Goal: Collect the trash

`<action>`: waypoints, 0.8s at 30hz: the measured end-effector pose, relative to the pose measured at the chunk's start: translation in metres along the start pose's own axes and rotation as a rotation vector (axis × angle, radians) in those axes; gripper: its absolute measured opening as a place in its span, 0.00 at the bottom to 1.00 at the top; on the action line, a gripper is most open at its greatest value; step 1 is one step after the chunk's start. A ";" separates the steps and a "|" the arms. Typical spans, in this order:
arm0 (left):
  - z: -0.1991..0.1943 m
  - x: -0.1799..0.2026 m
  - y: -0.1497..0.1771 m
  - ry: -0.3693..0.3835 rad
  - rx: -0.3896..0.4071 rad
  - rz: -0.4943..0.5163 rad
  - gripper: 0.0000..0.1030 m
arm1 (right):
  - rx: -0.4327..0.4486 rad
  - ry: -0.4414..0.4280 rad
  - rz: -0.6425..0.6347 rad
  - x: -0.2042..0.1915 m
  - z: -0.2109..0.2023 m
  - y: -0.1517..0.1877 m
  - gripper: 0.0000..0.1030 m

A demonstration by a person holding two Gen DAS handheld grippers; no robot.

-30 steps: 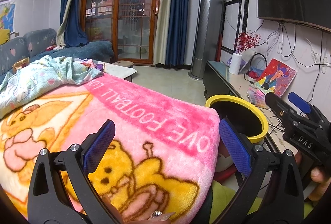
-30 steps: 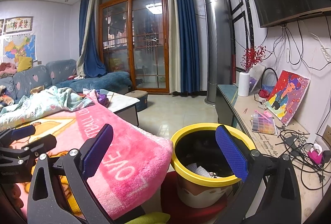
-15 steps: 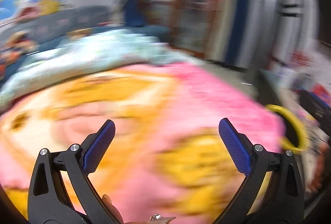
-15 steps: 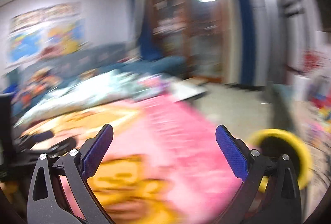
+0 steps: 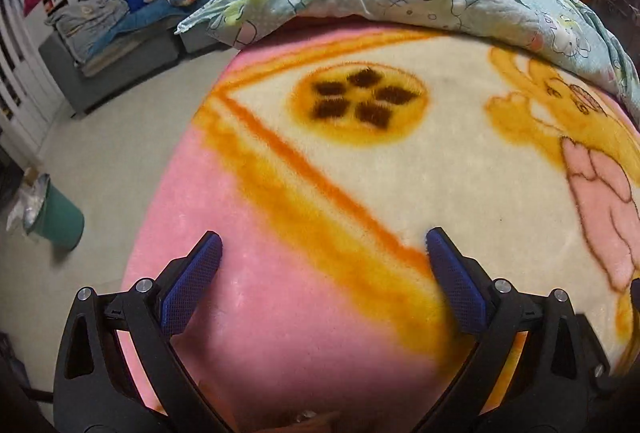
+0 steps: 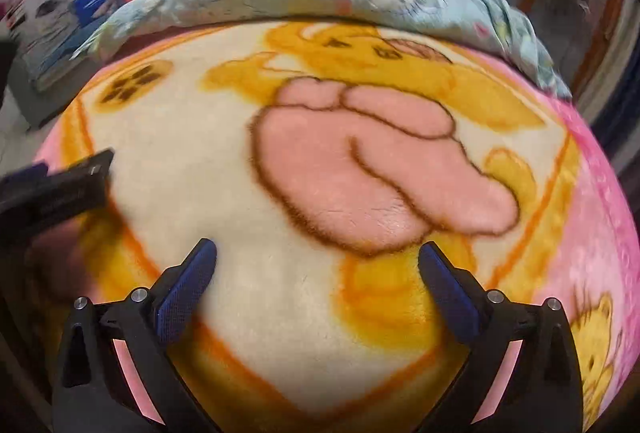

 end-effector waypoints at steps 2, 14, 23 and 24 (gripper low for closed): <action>0.000 -0.002 0.002 0.020 -0.003 -0.015 0.91 | -0.012 -0.037 0.031 0.003 0.001 0.000 0.95; 0.000 -0.002 0.003 0.035 -0.004 -0.025 0.91 | -0.010 -0.027 0.023 0.004 0.001 0.002 0.95; 0.000 -0.003 0.004 0.035 -0.004 -0.025 0.91 | -0.010 -0.026 0.023 0.004 0.001 0.001 0.95; 0.000 -0.004 0.003 0.035 -0.004 -0.025 0.91 | -0.010 -0.026 0.022 0.004 0.001 0.002 0.95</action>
Point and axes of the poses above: each gripper's, at about its wrist camera, not at the fingertips, and z roughly the way its jaws point, x to its right, y to its underside, the point moved 7 cm from there along z, roughly the way its jaws point, and after that the axes turned 13 degrees about y, right-handed, at the moved point
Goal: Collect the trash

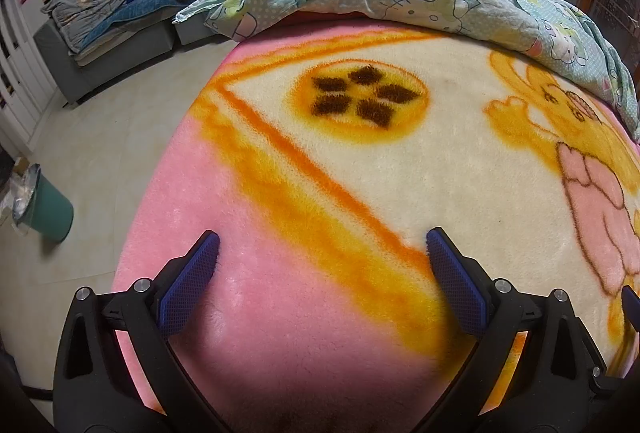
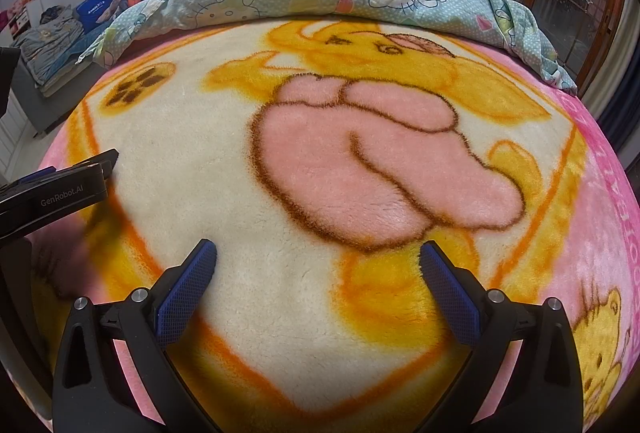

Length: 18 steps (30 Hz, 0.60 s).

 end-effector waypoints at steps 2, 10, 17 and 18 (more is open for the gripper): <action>0.000 0.000 0.000 0.000 0.000 0.000 0.91 | 0.000 0.000 0.000 -0.001 0.000 -0.001 0.95; 0.000 0.000 0.001 0.001 0.000 0.000 0.91 | 0.000 0.000 0.000 -0.001 0.000 0.000 0.95; -0.001 0.000 0.002 0.000 0.000 0.000 0.91 | 0.000 -0.001 0.001 0.000 0.000 0.000 0.95; -0.001 0.001 0.003 0.000 0.000 0.000 0.91 | 0.000 -0.001 0.001 0.000 0.000 0.000 0.95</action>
Point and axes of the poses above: each gripper's, at about its wrist camera, not at the fingertips, and z roughly the way its jaws point, x to its right, y to its underside, the point moved 7 cm from there along z, roughly the way its jaws point, and after that the axes turned 13 degrees about y, right-handed, at the moved point
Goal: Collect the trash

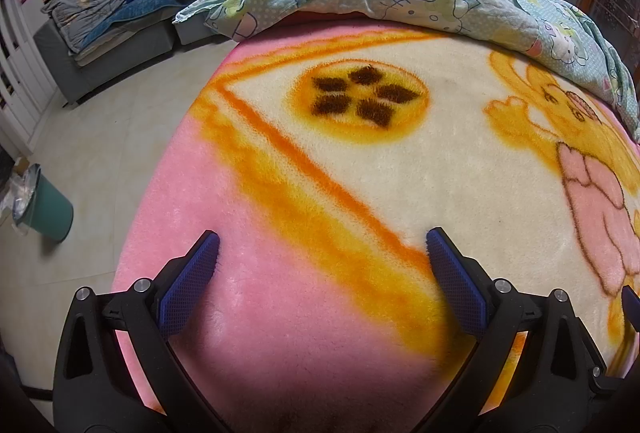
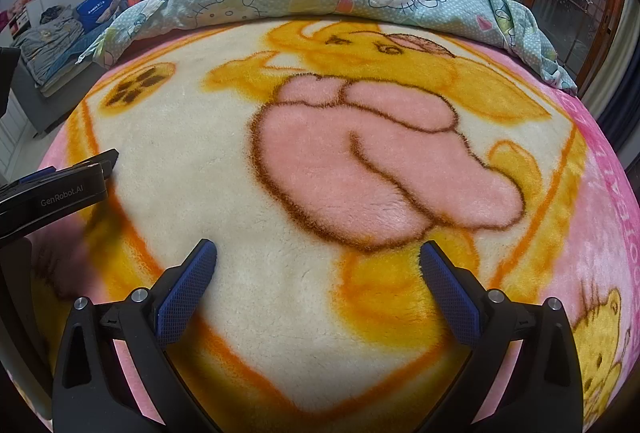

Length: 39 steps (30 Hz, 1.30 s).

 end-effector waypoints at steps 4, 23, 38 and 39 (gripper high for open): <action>0.000 0.000 0.000 0.001 0.001 -0.001 0.91 | 0.001 0.001 -0.001 0.000 0.000 0.000 0.95; 0.002 0.000 -0.003 0.001 0.001 0.000 0.91 | 0.000 -0.001 0.000 0.000 0.000 0.000 0.95; 0.001 0.000 -0.002 0.001 0.001 0.000 0.91 | 0.000 -0.001 0.001 0.000 0.000 0.000 0.95; 0.001 0.000 -0.002 0.001 0.001 0.000 0.91 | 0.000 -0.001 0.001 0.000 0.000 0.000 0.95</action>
Point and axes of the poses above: each gripper's, at about its wrist camera, not at the fingertips, and z roughly the way its jaws point, x to its right, y to its underside, the point moved 7 cm from there along z, roughly the way its jaws point, and after that the axes turned 13 degrees about y, right-handed, at the moved point
